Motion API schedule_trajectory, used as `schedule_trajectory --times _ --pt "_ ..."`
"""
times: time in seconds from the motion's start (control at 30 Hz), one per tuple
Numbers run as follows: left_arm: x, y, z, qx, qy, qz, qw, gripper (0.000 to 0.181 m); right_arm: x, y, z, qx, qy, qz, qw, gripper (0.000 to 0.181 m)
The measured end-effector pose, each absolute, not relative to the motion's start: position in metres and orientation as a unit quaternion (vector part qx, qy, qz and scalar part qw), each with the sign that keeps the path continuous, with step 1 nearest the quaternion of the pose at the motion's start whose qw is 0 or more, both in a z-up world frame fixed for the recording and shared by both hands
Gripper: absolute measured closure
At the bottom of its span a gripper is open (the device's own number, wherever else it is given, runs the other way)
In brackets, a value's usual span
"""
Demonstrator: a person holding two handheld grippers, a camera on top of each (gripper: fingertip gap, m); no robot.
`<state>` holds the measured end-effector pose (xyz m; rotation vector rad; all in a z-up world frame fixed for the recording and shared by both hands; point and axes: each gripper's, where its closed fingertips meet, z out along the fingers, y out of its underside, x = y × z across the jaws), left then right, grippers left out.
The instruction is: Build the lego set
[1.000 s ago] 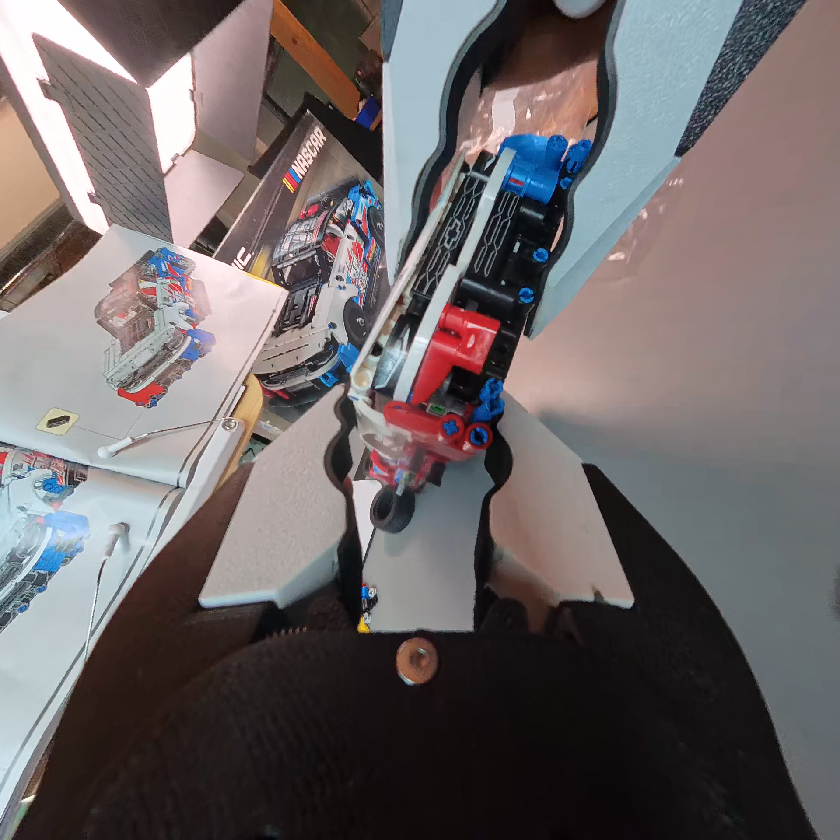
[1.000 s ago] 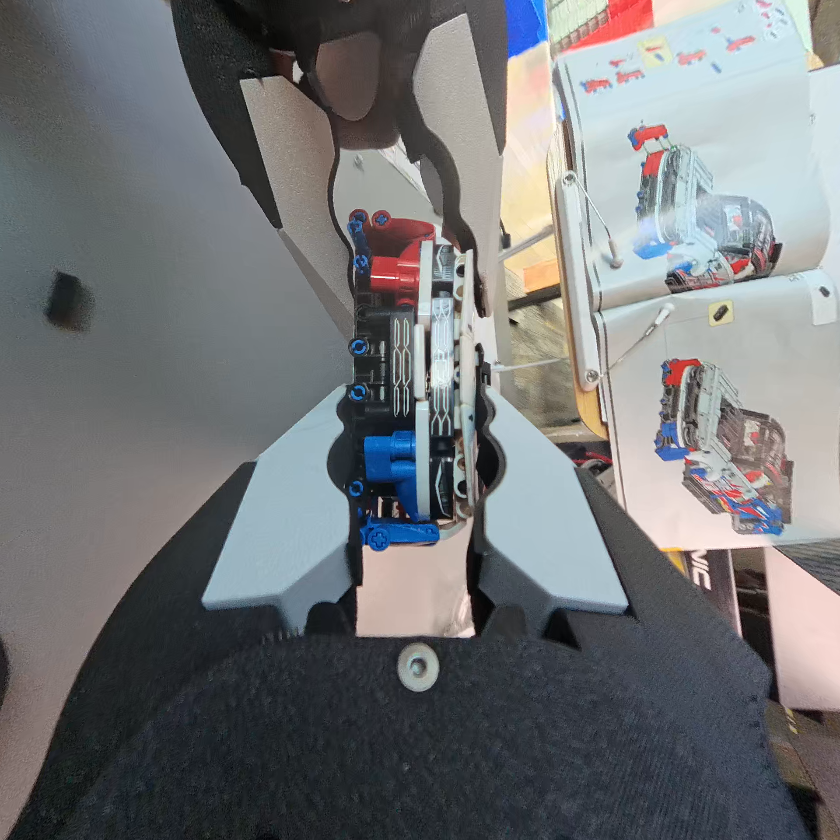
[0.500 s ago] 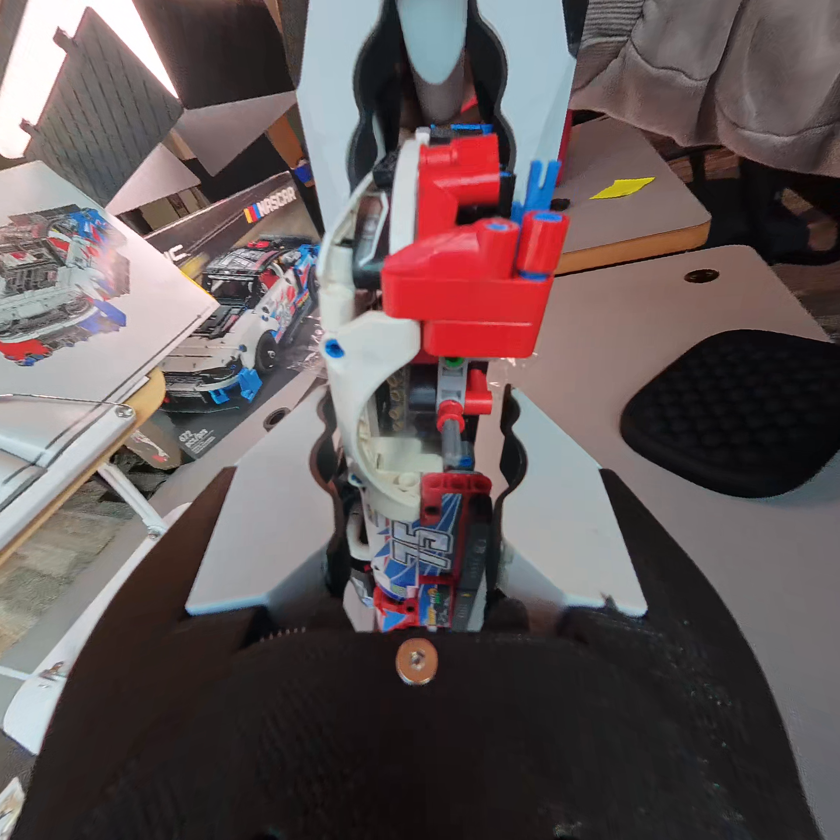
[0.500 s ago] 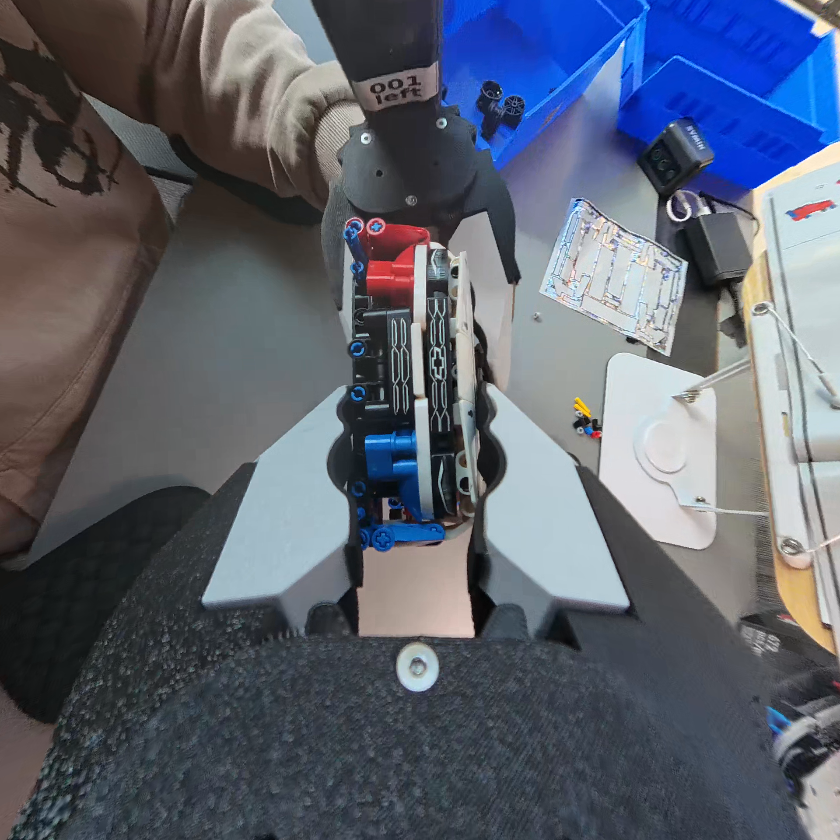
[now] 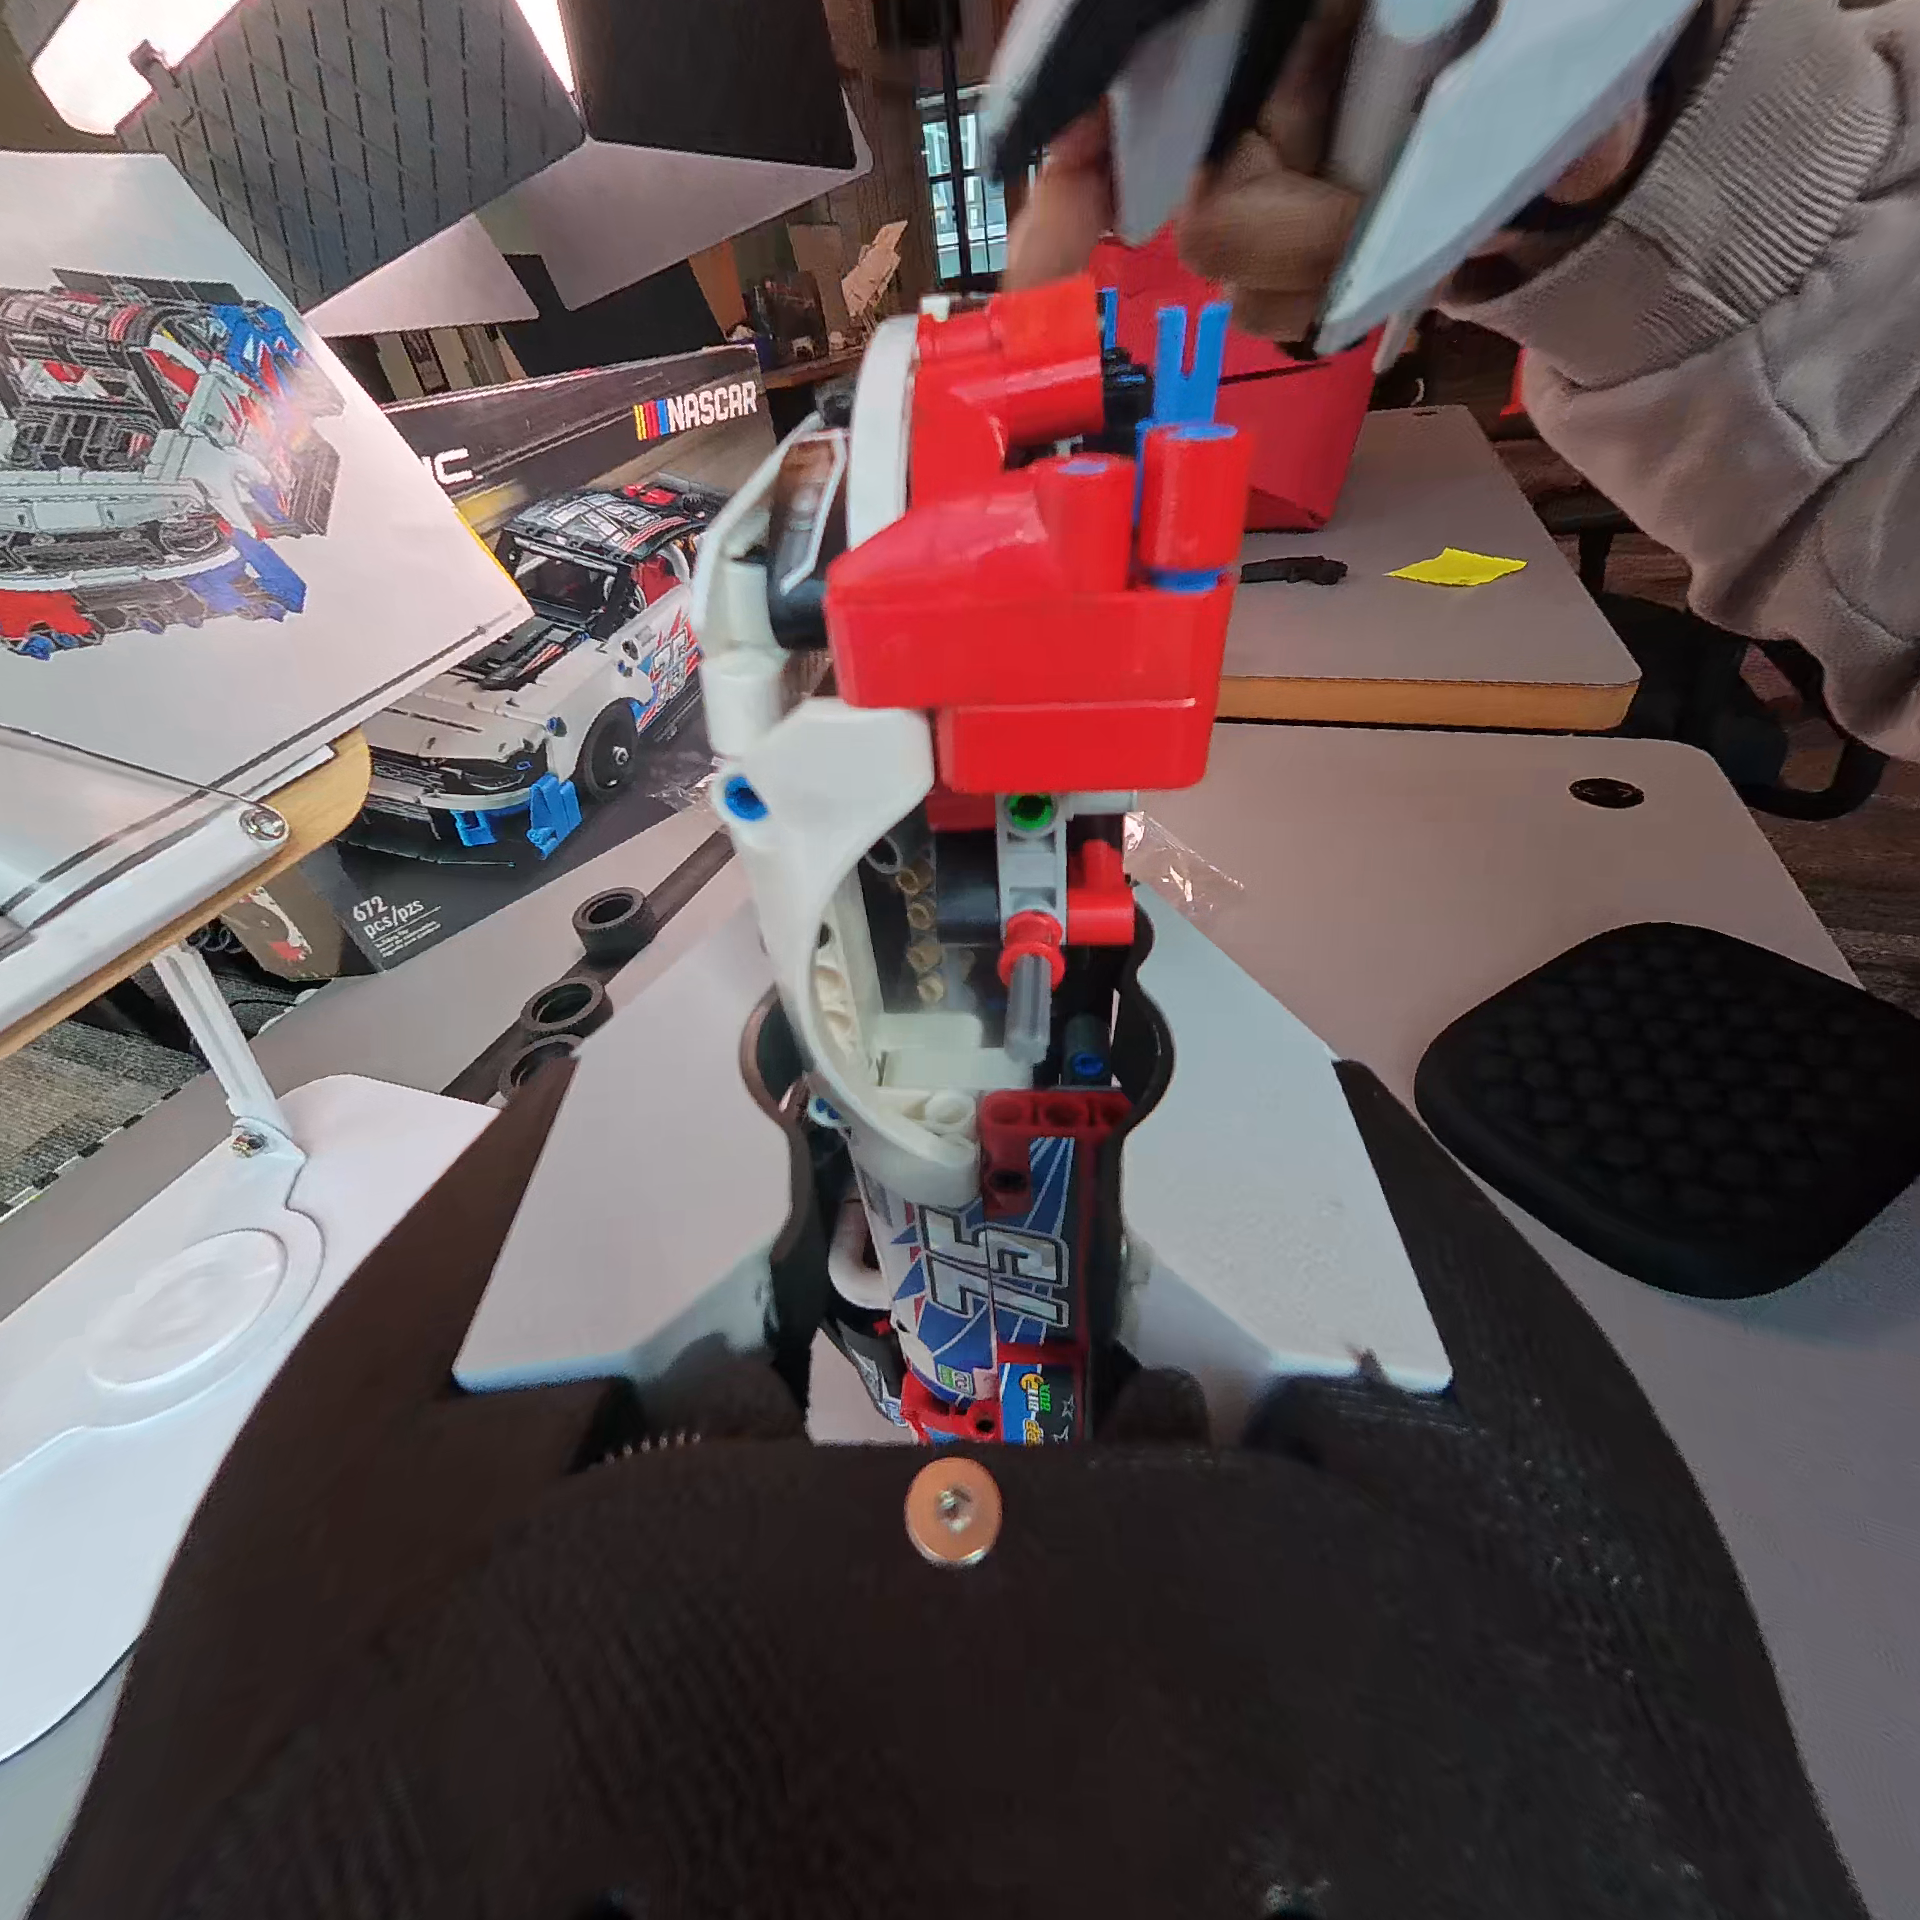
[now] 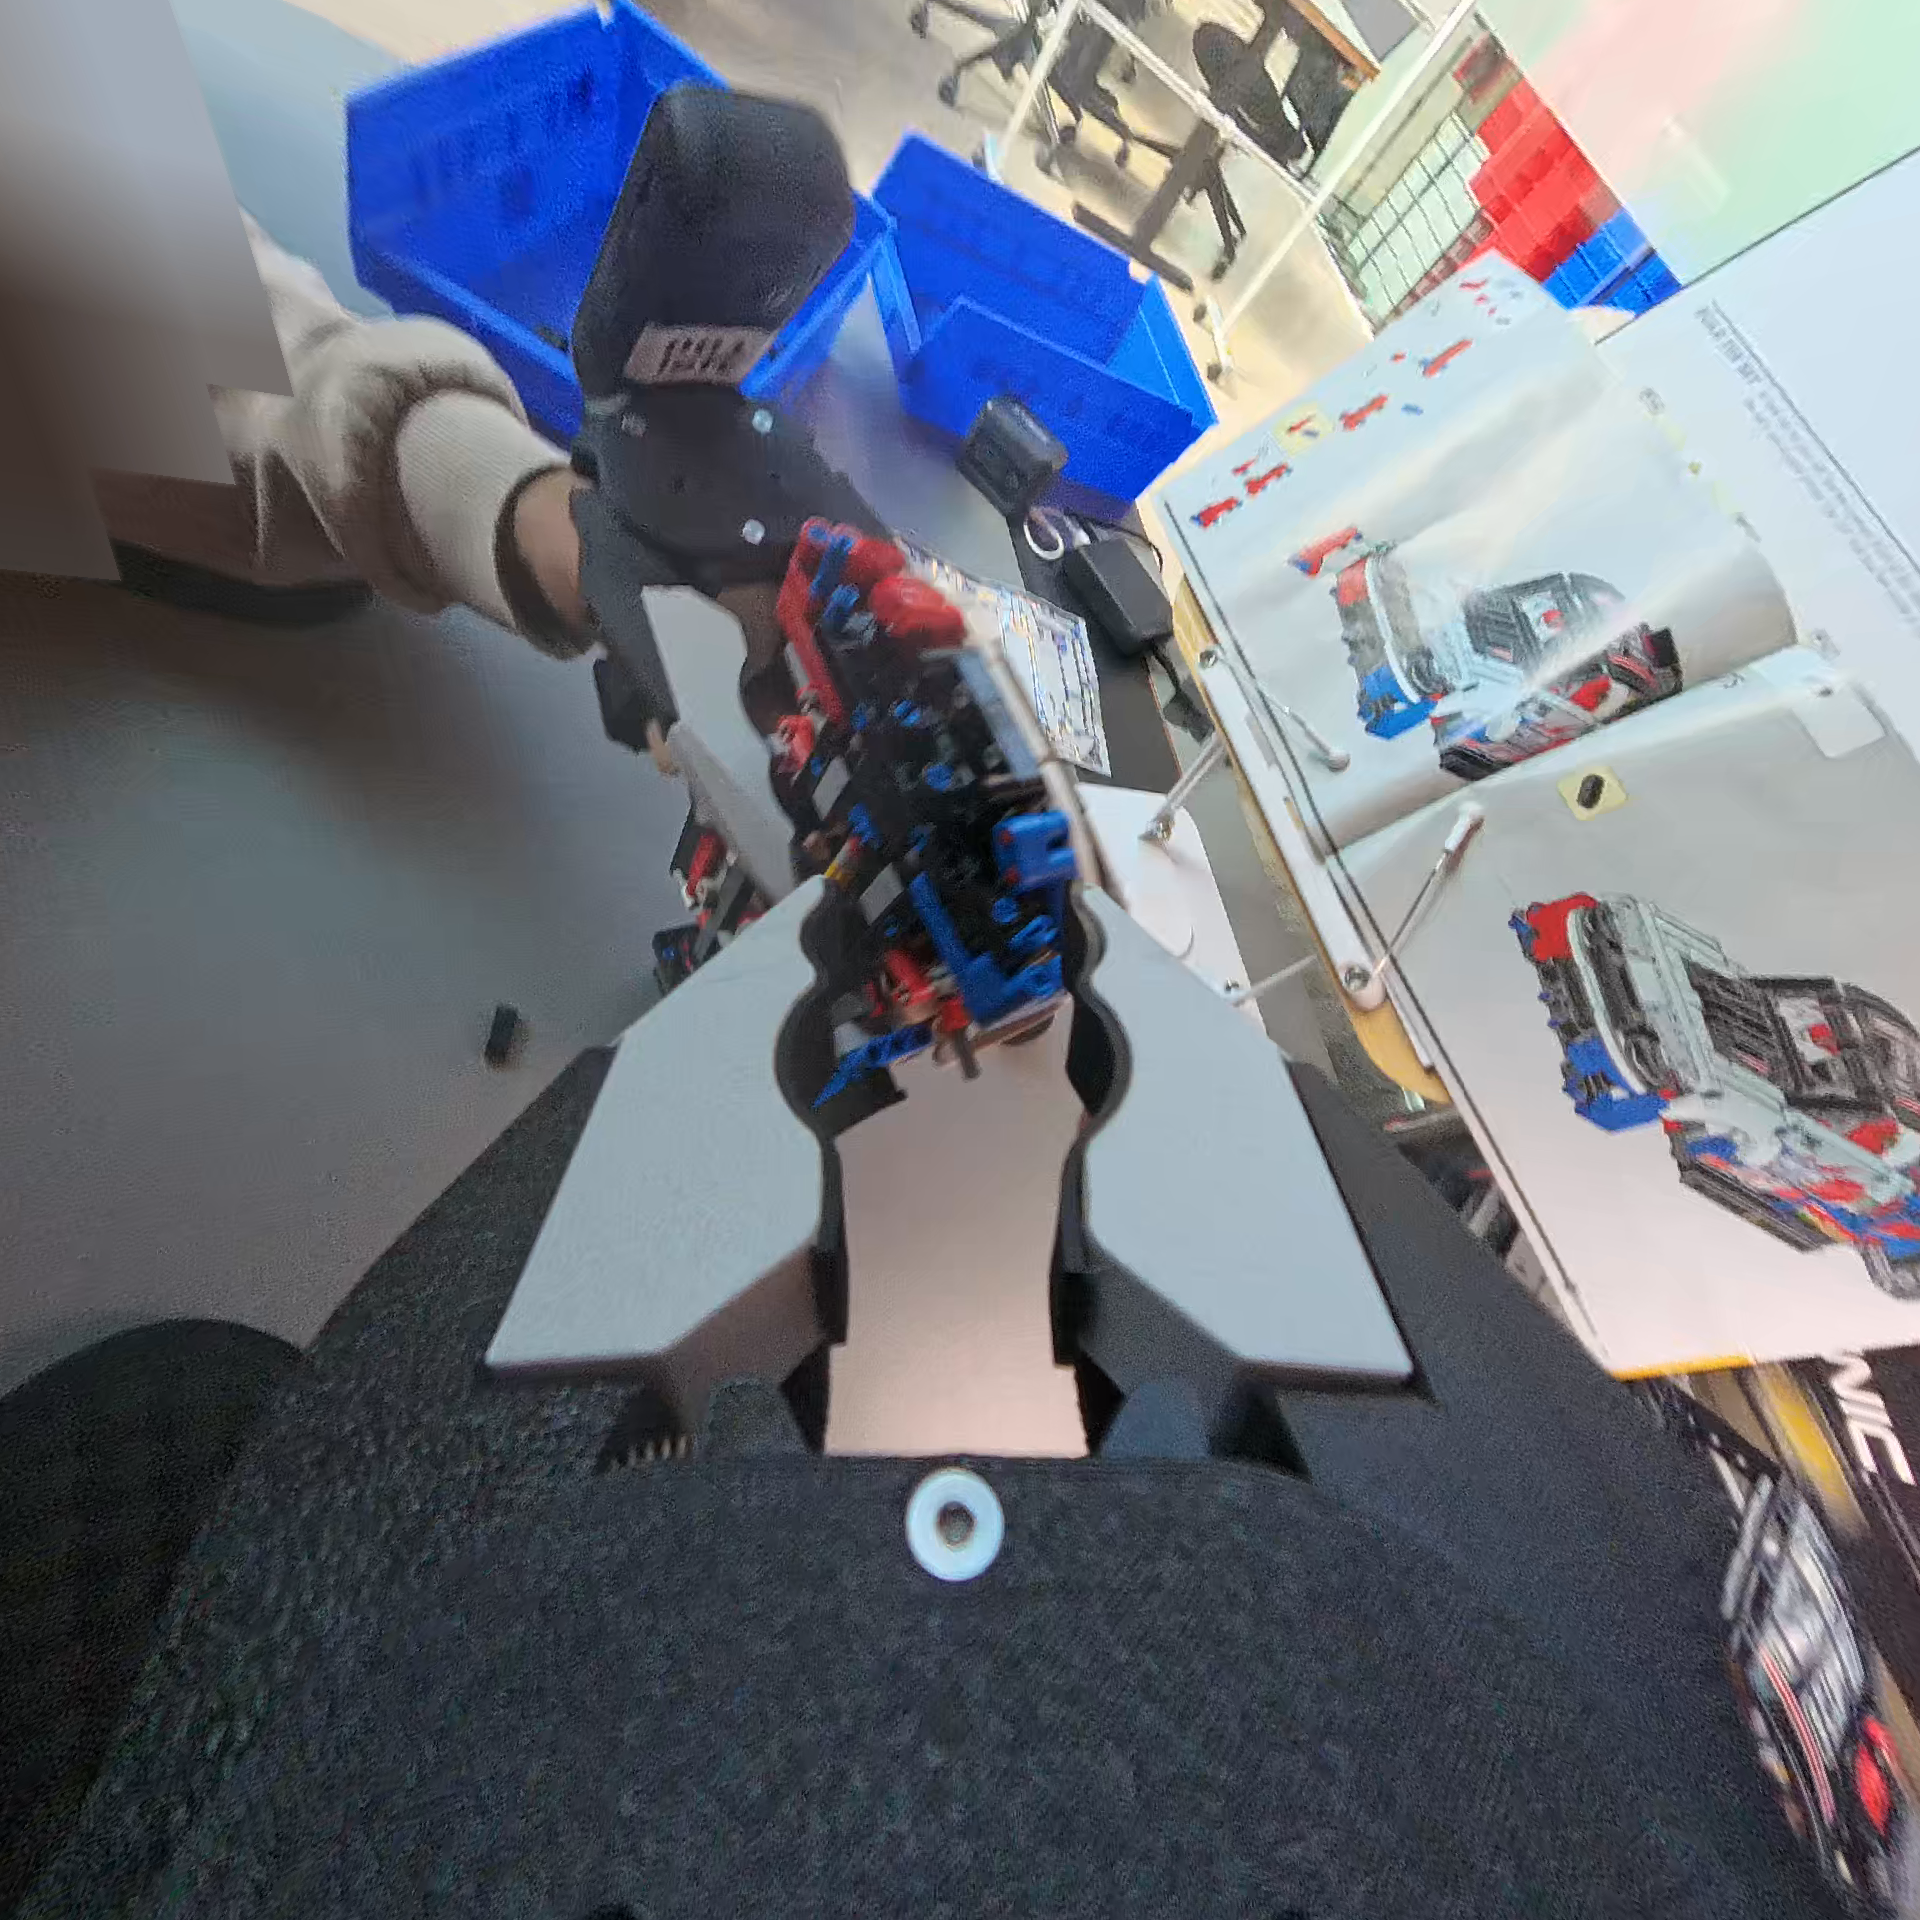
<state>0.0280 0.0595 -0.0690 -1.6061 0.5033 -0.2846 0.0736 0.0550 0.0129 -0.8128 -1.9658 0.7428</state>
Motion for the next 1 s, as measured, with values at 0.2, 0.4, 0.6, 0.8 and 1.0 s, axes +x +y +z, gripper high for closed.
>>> schedule_trajectory --times 0.2,0.4,0.6,0.8,1.0 --pt "0.018 0.067 -0.069 -0.709 0.208 -0.124 0.662 0.122 0.101 -0.022 -0.153 -0.422 -0.825 0.293 0.234 0.159" --pt "0.016 0.065 -0.069 -0.706 0.203 -0.117 0.668 0.122 0.077 -0.041 -0.234 -0.441 -0.846 0.231 0.19 0.157" --pt "0.014 0.065 -0.069 -0.706 0.201 -0.121 0.668 0.121 0.076 -0.037 -0.254 -0.45 -0.859 0.211 0.122 0.176" --pt "0.011 0.064 -0.068 -0.704 0.197 -0.126 0.67 0.122 0.115 -0.063 -0.244 -0.499 -0.792 0.336 -0.102 0.176" --pt "0.012 0.064 -0.068 -0.702 0.2 -0.124 0.672 0.122 0.119 -0.032 -0.253 -0.572 -0.746 0.335 -0.068 0.17"
